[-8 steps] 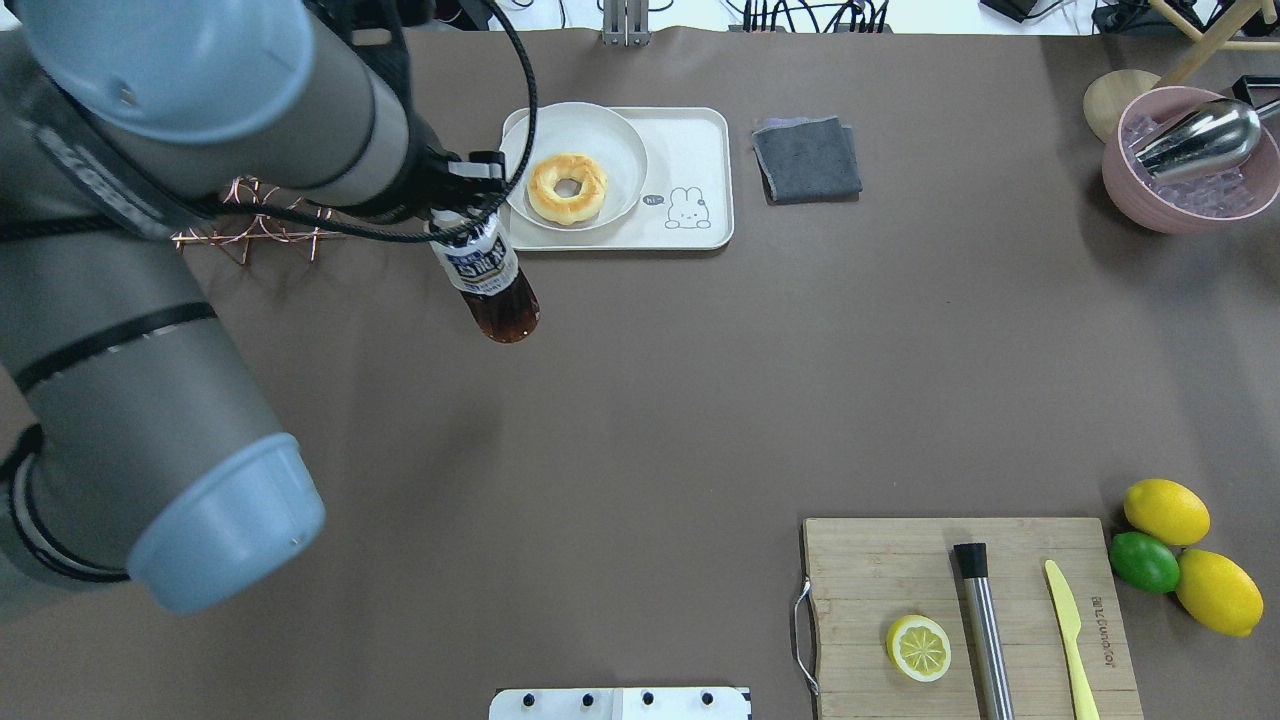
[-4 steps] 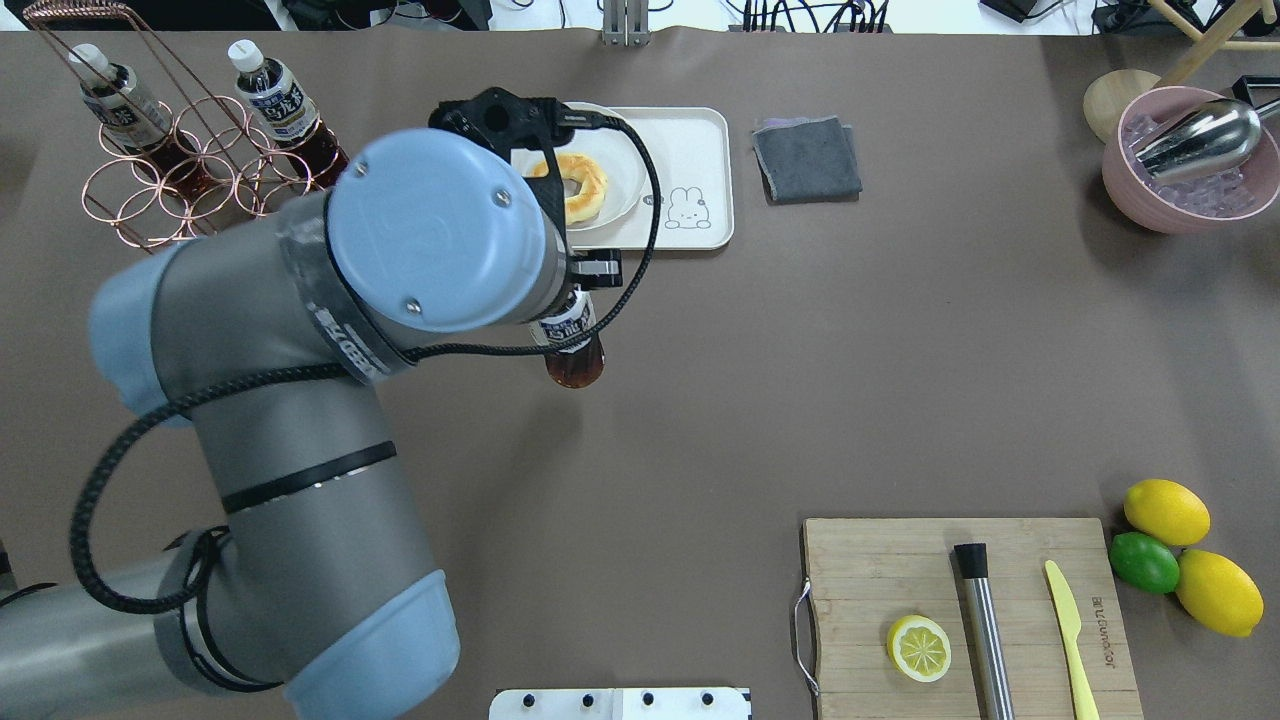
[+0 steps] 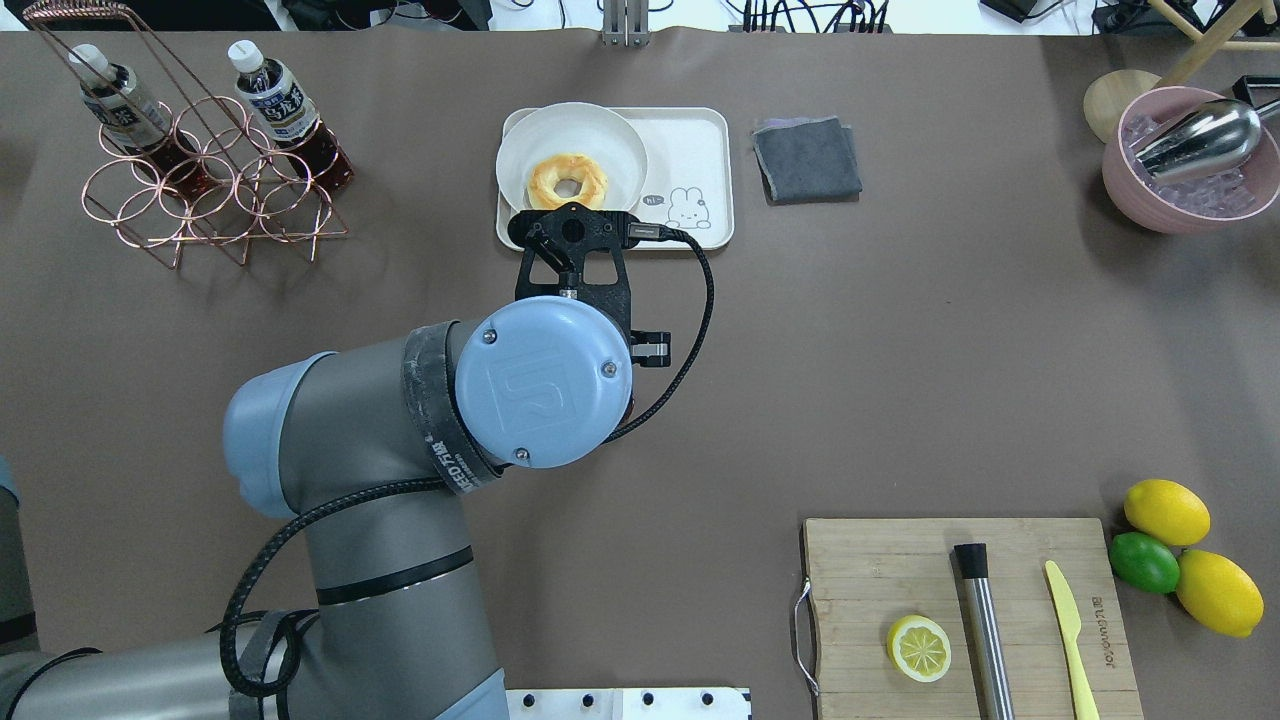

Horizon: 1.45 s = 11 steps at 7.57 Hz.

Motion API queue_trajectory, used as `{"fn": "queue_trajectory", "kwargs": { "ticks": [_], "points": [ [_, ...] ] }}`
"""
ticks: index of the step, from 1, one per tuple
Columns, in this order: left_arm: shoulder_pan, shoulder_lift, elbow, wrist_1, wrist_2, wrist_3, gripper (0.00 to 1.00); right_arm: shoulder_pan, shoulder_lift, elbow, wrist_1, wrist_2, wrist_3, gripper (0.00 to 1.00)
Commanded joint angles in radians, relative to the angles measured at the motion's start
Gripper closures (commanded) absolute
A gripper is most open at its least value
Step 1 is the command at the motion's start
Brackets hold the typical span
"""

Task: Place tea on tray
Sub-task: 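Carry the bottle toward the tray and set it on the table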

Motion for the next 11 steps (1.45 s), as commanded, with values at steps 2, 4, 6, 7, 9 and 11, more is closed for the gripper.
{"fn": "queue_trajectory", "kwargs": {
  "ticks": [2, 4, 6, 7, 9, 11],
  "points": [
    [0.008, 0.008, -0.001, -0.001, 0.004, 0.001, 0.41, 0.001, 0.0, 0.007, 0.0, 0.014, 0.002, 0.0],
    [0.025, 0.008, -0.014, 0.0, 0.031, 0.006, 0.02, 0.001, 0.003, 0.009, 0.0, 0.015, 0.003, 0.0],
    [0.012, 0.03, -0.077, 0.006, 0.021, 0.099, 0.02, 0.001, 0.025, 0.016, -0.006, 0.014, 0.005, 0.0],
    [-0.031, 0.063, -0.096, 0.002, 0.002, 0.201, 0.02, 0.0, 0.045, 0.026, -0.006, 0.023, 0.067, 0.0],
    [-0.177, 0.176, -0.143, -0.027, -0.152, 0.392, 0.02, -0.034, 0.056, 0.096, -0.006, 0.051, 0.194, 0.0],
    [-0.322, 0.343, -0.232, -0.072, -0.285, 0.491, 0.02, -0.103, 0.059, 0.197, -0.005, 0.046, 0.264, 0.0]
  ]
}}
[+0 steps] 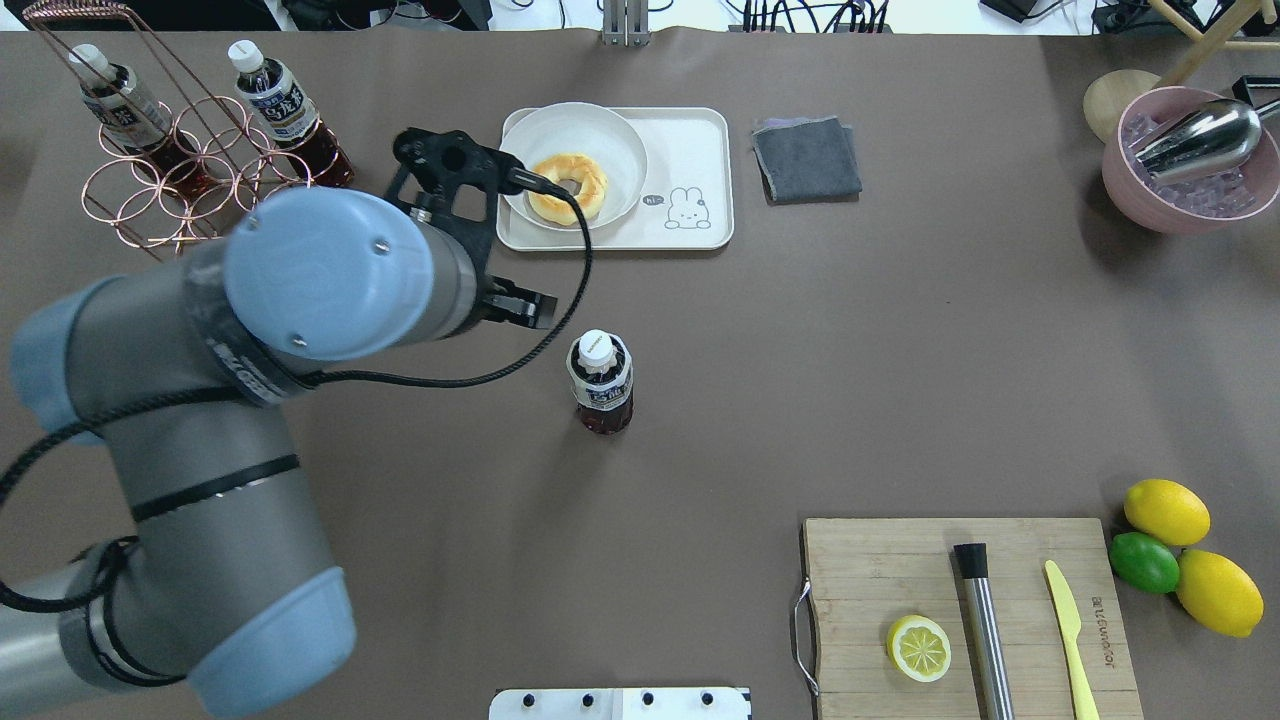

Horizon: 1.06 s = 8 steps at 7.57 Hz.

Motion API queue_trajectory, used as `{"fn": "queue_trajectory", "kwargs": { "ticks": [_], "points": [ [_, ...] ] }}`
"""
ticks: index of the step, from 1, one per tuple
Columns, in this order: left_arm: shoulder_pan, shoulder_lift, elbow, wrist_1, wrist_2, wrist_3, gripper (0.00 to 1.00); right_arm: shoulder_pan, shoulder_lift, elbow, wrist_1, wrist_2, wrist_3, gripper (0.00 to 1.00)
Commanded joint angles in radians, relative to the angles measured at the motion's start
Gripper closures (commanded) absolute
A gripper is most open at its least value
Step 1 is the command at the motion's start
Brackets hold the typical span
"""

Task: Place tea on tray
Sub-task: 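Withdraw the left gripper to the rack while the right gripper reaches toward the bottle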

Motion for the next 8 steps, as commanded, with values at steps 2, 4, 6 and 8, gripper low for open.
{"fn": "queue_trajectory", "kwargs": {
  "ticks": [2, 4, 6, 8],
  "points": [
    [-0.177, 0.247, -0.1, -0.038, -0.14, 0.089, 0.02, -0.147, 0.067, 0.151, 0.001, -0.007, 0.167, 0.0],
    [-0.275, 0.353, -0.097, -0.04, -0.146, 0.089, 0.02, -0.299, 0.22, 0.155, 0.0, -0.035, 0.373, 0.0],
    [-0.353, 0.517, -0.1, -0.042, -0.156, 0.095, 0.02, -0.521, 0.364, 0.165, 0.0, -0.171, 0.599, 0.0],
    [-0.551, 0.711, -0.096, -0.115, -0.176, 0.096, 0.02, -0.705, 0.49, 0.165, -0.005, -0.292, 0.707, 0.0]
  ]
}}
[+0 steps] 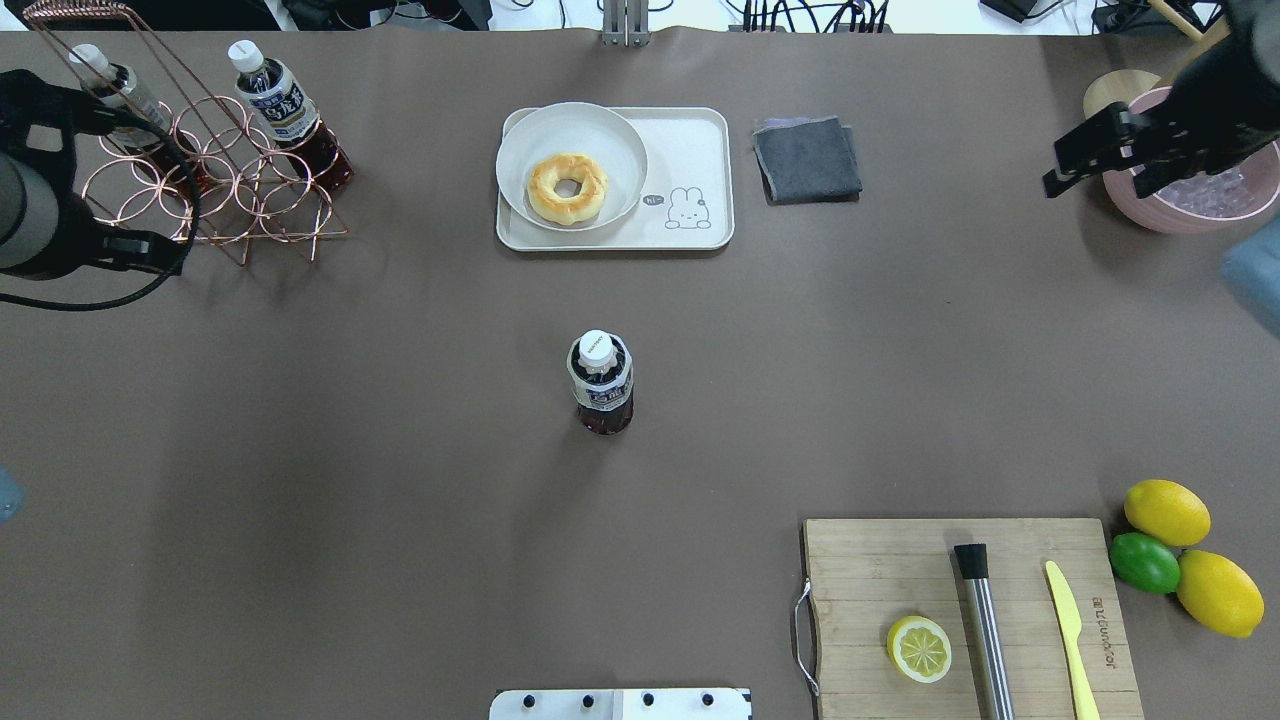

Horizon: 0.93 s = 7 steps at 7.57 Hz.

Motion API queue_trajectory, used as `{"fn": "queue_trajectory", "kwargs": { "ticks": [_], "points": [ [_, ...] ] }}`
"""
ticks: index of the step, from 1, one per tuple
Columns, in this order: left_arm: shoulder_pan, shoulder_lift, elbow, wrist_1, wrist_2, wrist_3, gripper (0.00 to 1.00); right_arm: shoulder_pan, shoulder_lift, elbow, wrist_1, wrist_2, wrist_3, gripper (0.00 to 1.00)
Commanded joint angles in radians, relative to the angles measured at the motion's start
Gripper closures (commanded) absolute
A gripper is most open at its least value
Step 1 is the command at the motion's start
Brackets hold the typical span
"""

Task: Place tea on tray
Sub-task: 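Withdraw the left gripper to the rack while the right gripper reaches toward the bottle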

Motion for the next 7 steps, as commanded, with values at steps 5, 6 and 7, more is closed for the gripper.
{"fn": "queue_trajectory", "kwargs": {
  "ticks": [5, 6, 7],
  "points": [
    [-0.527, 0.406, 0.242, -0.406, -0.37, 0.48, 0.02, -0.453, 0.427, -0.032, -0.245, -0.342, 0.343, 0.0],
    [-0.55, 0.401, 0.25, -0.386, -0.373, 0.488, 0.02, -0.467, 0.433, -0.043, -0.244, -0.345, 0.349, 0.0],
    [-0.565, 0.398, 0.259, -0.384, -0.394, 0.494, 0.02, -0.501, 0.445, -0.062, -0.244, -0.371, 0.366, 0.0]
  ]
}}
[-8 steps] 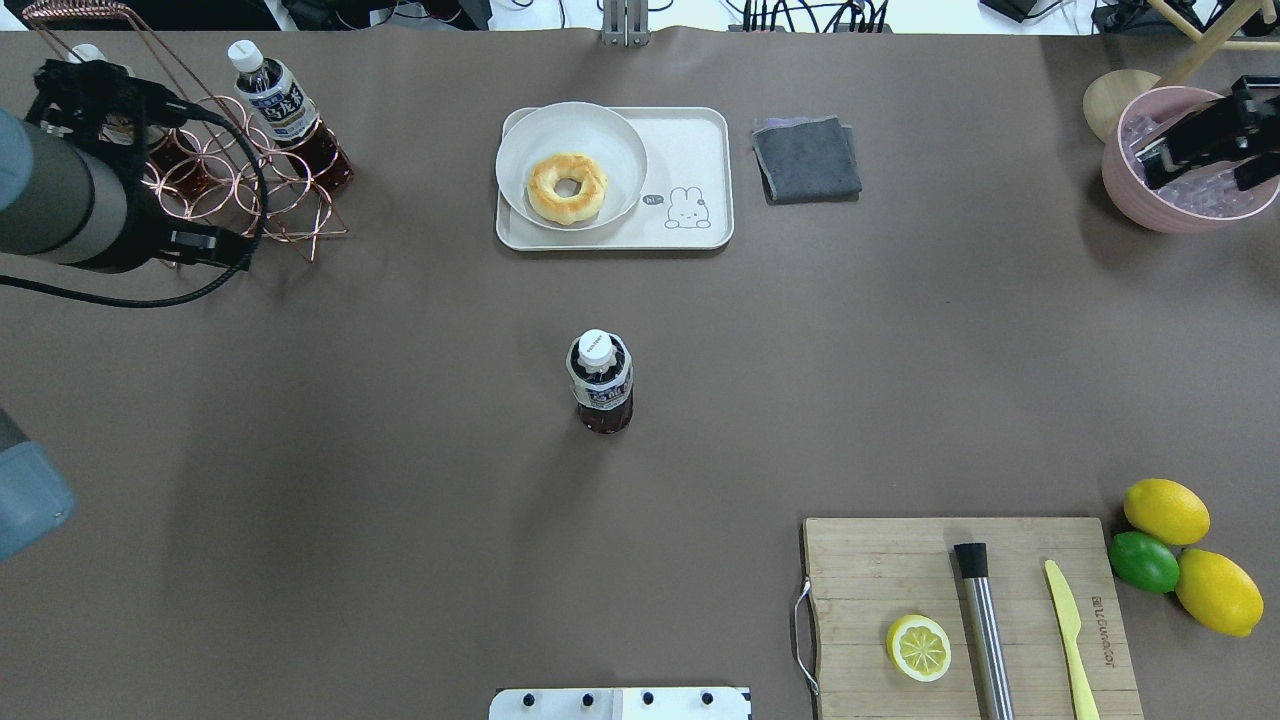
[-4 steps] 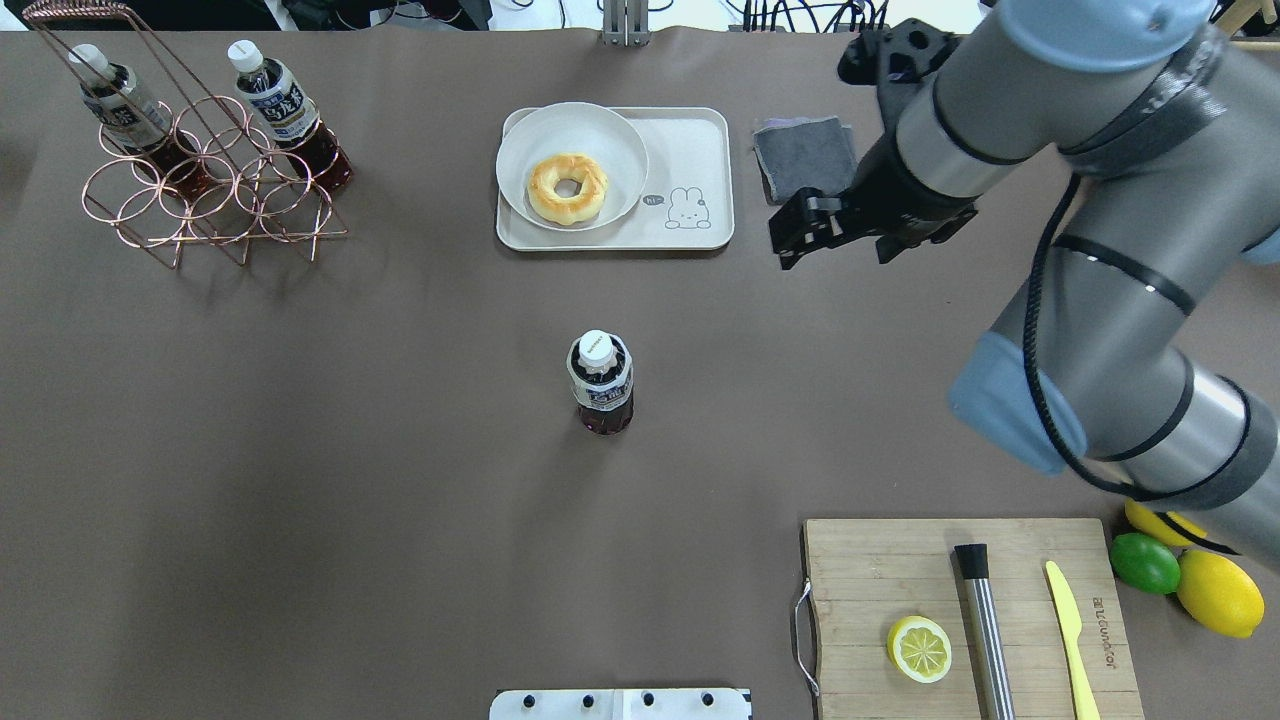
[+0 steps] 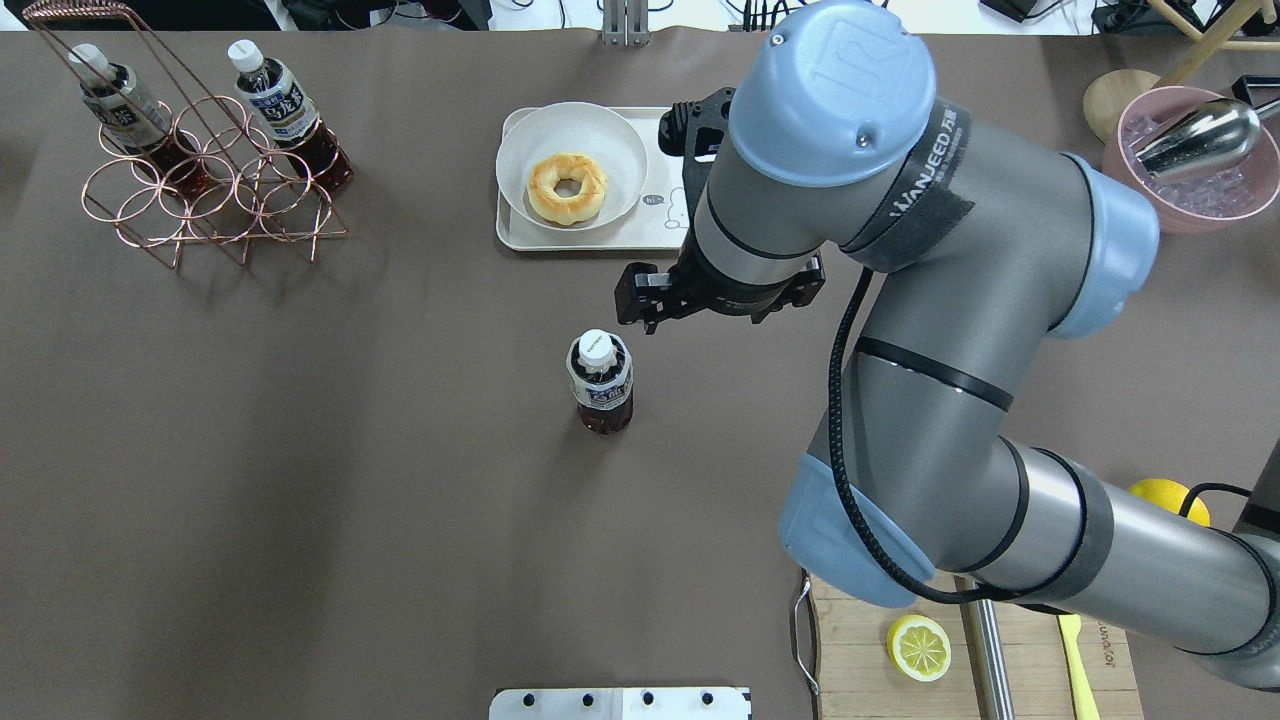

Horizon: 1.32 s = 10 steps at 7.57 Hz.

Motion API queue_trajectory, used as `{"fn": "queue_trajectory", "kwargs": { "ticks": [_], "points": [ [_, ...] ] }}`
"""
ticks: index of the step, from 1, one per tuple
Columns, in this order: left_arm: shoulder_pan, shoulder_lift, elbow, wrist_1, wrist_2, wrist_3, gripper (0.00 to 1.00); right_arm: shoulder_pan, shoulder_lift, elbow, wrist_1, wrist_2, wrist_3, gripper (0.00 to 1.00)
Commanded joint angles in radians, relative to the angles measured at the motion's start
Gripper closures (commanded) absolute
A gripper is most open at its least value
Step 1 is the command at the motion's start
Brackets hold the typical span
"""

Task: Place tea on tray
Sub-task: 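Grasp the standing tea bottle with the right gripper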

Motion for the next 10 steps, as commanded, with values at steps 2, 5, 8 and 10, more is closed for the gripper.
{"fn": "queue_trajectory", "kwargs": {
  "ticks": [2, 5, 8, 10],
  "points": [
    [-0.066, -0.008, 0.036, 0.014, -0.055, 0.063, 0.02, -0.105, 0.131, -0.137, 0.001, -0.081, 0.045, 0.01],
    [-0.077, -0.008, 0.046, 0.014, -0.055, 0.063, 0.02, -0.106, 0.198, -0.263, 0.068, -0.089, 0.047, 0.01],
    [-0.08, -0.002, 0.048, 0.013, -0.055, 0.063, 0.02, -0.087, 0.193, -0.28, 0.076, -0.092, 0.044, 0.02],
    [-0.088, 0.001, 0.04, 0.011, -0.057, 0.063, 0.02, -0.08, 0.184, -0.28, 0.073, -0.092, 0.044, 0.02]
  ]
}}
